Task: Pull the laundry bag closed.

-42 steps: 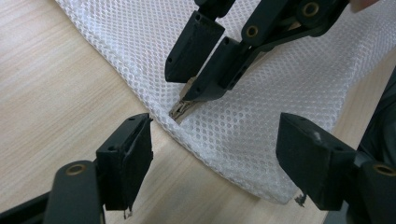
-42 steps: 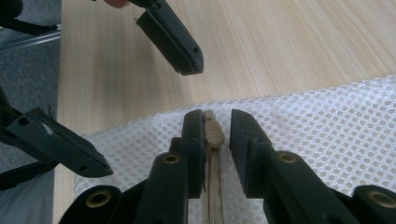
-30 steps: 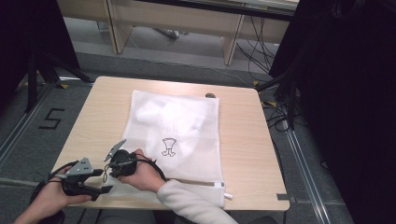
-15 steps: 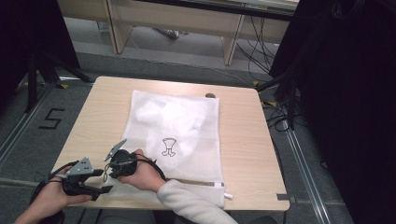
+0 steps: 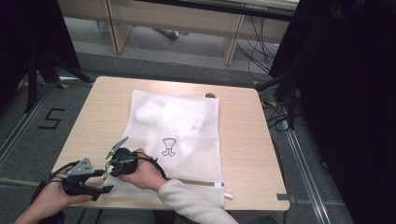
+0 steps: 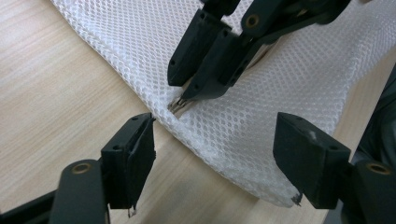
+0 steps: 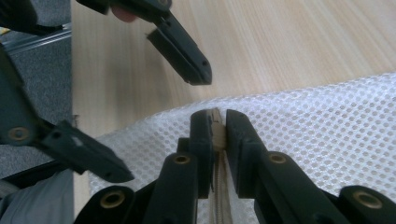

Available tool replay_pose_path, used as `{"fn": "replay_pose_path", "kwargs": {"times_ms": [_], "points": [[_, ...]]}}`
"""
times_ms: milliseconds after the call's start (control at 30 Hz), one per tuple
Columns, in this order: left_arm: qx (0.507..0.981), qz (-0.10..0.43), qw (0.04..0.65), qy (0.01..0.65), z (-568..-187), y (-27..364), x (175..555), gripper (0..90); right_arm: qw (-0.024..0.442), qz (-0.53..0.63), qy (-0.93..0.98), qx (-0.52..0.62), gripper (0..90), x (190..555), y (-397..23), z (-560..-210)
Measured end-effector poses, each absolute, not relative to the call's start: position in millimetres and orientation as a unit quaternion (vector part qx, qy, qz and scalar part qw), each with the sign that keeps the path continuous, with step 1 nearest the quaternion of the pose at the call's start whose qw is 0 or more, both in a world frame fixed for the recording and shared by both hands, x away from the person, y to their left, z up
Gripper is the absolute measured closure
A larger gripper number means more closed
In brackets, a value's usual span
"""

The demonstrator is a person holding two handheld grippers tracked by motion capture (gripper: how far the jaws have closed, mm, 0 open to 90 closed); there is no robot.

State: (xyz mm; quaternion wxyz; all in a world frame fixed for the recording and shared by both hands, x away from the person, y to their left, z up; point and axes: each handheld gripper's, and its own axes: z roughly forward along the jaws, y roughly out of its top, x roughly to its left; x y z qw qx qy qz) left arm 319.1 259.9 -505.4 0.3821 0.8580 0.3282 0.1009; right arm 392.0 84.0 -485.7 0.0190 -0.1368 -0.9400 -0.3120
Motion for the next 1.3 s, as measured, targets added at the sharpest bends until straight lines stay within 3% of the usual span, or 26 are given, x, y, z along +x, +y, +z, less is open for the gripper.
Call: {"fn": "replay_pose_path", "kwargs": {"times_ms": [100, 300, 400, 467, 600, 767, 1300], "points": [[0.851, 0.091, 0.389, 0.340, -506, 258, 318, 30.8, 0.016, -0.315, -0.940, -0.131, 82.0, 392, 82, -481], [0.836, 0.065, 0.406, 0.364, -506, 257, 322, 43.7, 0.009, -0.317, -0.940, -0.125, 82.0, 389, 77, -469], [0.823, 0.036, 0.411, 0.392, -507, 258, 324, 61.5, 0.011, -0.308, -0.941, -0.137, 82.0, 385, 74, -464], [0.817, 0.033, 0.417, 0.397, -507, 257, 325, 65.3, 0.011, -0.312, -0.941, -0.130, 82.0, 386, 74, -465], [0.798, 0.025, 0.428, 0.424, -505, 257, 326, 83.5, 0.006, -0.304, -0.945, -0.122, 82.1, 385, 71, -464], [0.786, 0.004, 0.439, 0.436, -501, 258, 325, 85.8, 0.010, -0.278, -0.950, -0.138, 82.3, 380, 66, -465], [0.776, 0.015, 0.450, 0.441, -497, 259, 323, 86.1, 0.009, -0.267, -0.954, -0.137, 82.4, 379, 56, -470]]}}
